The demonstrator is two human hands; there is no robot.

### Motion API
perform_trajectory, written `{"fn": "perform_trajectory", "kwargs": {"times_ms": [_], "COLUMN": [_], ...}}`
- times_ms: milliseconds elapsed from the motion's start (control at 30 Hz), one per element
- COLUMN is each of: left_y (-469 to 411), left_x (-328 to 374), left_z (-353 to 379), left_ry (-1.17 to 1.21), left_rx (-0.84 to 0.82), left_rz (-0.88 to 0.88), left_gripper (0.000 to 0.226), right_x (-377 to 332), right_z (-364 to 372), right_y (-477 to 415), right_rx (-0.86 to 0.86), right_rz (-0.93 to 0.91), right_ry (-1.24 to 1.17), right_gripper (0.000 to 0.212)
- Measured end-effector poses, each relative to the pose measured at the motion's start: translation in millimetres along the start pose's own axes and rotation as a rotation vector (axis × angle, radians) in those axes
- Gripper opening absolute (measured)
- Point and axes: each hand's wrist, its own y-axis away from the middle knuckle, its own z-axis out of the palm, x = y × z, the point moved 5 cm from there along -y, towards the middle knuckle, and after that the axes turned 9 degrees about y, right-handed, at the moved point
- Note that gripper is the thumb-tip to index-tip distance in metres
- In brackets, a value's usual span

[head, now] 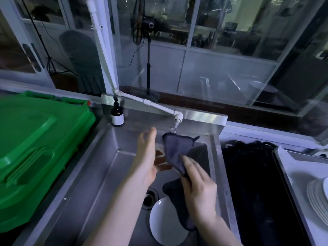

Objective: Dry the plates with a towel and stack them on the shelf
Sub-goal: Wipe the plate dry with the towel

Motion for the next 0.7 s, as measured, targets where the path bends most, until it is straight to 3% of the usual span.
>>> {"fn": "perform_trajectory", "kwargs": {"times_ms": [100, 233, 300, 367, 533, 700], "left_y": [-4, -8, -6, -8, -8, 0], "left_x": [-3, -7, -9, -9, 0, 7], "left_z": [-9, -24, -23, -26, -31, -23], "left_ry": [-0.011, 0.113, 0.182, 0.193, 0.216, 0.144], "left_rx": [0.037, 0.033, -0.059, -0.093, -0.212, -0.267], "left_rz": [0.002, -0.024, -0.073, 0.014, 0.196, 0.315], "left_gripper": [0.018, 0.006, 0.02, 0.017, 0.023, 0.023], "right_x": [-12, -16, -14, -13, -4, -30], "right_z": [4, 13, 15, 13, 4, 15], "right_y": [13, 23, 22, 17, 4, -9], "right_rx": [0.008, -0.12, -0.218, -0.263, -0.182, -0.337], "right_rz": [-0.096, -0.131, -0.14, -0.141, -0.002, -0.25], "right_ry": [0.059, 0.014, 0.024, 0.016, 0.092, 0.075], "right_gripper": [0.039, 0.037, 0.043, 0.047, 0.043, 0.052]}}
